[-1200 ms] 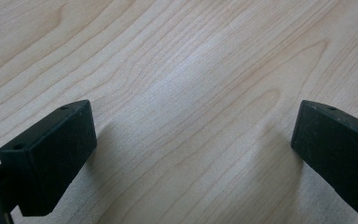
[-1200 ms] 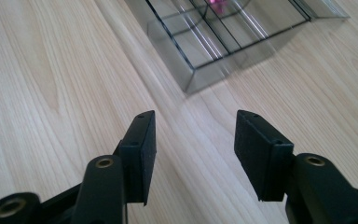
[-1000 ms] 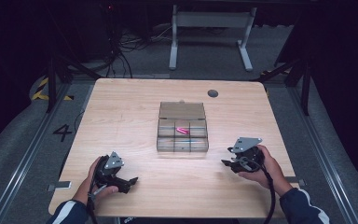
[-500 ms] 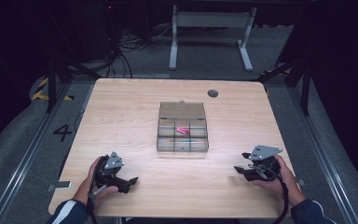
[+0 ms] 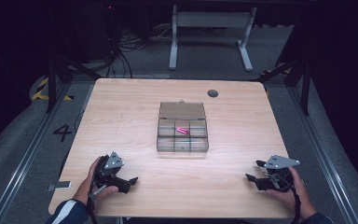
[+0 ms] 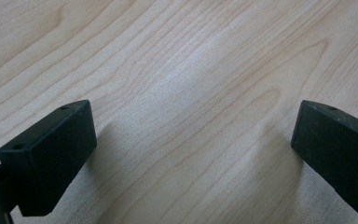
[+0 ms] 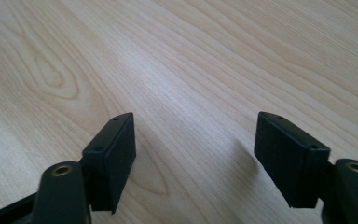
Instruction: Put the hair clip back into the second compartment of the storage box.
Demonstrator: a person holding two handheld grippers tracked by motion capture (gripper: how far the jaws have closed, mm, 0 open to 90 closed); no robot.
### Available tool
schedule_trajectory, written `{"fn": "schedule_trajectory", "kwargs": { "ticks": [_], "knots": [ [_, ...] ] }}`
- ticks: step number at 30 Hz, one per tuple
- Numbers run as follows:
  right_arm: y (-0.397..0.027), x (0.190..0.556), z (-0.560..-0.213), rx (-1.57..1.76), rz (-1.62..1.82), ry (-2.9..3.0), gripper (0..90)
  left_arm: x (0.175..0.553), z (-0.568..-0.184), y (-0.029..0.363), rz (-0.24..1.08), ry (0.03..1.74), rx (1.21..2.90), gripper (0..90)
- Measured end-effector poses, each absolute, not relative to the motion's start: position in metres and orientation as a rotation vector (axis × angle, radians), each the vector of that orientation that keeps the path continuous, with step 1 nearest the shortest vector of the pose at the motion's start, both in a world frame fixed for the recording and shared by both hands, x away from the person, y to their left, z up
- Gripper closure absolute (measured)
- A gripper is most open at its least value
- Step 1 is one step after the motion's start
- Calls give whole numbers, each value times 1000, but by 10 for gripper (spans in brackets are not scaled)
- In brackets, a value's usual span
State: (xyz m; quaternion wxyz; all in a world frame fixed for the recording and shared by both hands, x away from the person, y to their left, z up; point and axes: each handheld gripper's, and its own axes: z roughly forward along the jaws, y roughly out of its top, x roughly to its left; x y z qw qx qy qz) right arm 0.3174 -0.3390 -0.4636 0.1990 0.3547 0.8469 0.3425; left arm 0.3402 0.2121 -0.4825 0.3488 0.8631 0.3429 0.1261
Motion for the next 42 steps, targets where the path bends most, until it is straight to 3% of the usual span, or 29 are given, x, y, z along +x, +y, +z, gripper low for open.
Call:
{"fn": "schedule_trajectory", "kwargs": {
  "ticks": [5, 42],
  "knots": [
    [-346, 318, -469, 1073, 1027, 2334, 252, 341, -483, 212, 326, 883, 2238, 4],
    [-345, 319, -469, 1081, 1020, 2333, 221, 342, -483, 211, 320, 887, 2236, 4]
  ]
}}
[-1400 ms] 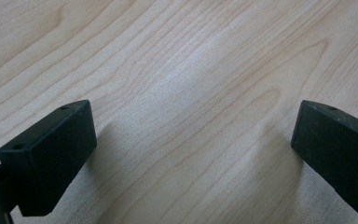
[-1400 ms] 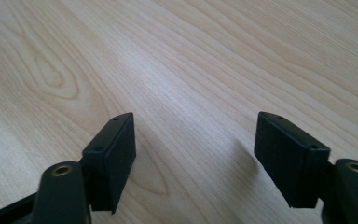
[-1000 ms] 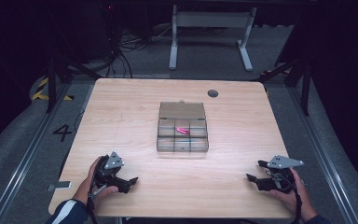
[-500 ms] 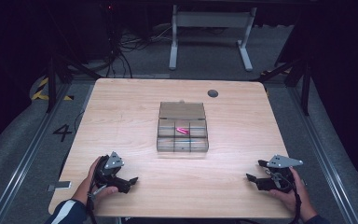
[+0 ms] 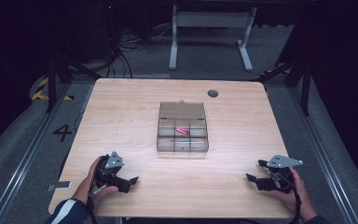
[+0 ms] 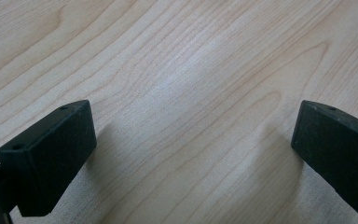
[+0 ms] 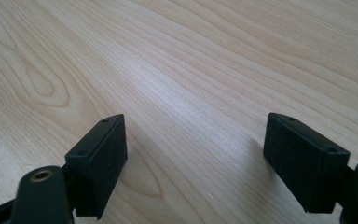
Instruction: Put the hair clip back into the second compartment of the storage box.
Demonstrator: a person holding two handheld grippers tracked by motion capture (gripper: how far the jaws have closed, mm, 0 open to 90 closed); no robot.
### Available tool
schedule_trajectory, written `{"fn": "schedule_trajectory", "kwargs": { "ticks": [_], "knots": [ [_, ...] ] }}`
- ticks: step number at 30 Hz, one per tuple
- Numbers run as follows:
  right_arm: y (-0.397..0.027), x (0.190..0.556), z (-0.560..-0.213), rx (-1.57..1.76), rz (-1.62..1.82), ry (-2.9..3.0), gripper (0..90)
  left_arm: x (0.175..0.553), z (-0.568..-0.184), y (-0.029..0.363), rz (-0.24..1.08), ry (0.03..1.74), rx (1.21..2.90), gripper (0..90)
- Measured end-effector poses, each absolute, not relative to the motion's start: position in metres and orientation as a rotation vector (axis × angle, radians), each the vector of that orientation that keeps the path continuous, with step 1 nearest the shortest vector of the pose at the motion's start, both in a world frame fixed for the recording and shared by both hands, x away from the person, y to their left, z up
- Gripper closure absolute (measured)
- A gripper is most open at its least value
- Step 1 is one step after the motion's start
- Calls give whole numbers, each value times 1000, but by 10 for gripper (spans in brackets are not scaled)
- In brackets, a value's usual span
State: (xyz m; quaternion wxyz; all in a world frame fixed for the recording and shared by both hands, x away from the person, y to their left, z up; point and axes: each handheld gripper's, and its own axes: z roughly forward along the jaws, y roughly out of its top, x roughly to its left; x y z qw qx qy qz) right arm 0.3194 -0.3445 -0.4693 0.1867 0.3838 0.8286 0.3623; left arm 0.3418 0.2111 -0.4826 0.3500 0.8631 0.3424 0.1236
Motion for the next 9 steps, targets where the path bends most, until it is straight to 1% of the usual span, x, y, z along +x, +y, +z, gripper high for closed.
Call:
{"fn": "schedule_trajectory", "kwargs": {
  "ticks": [9],
  "knots": [
    [-345, 320, -469, 1082, 1019, 2332, 217, 343, -482, 211, 321, 884, 2238, 3]
  ]
}}
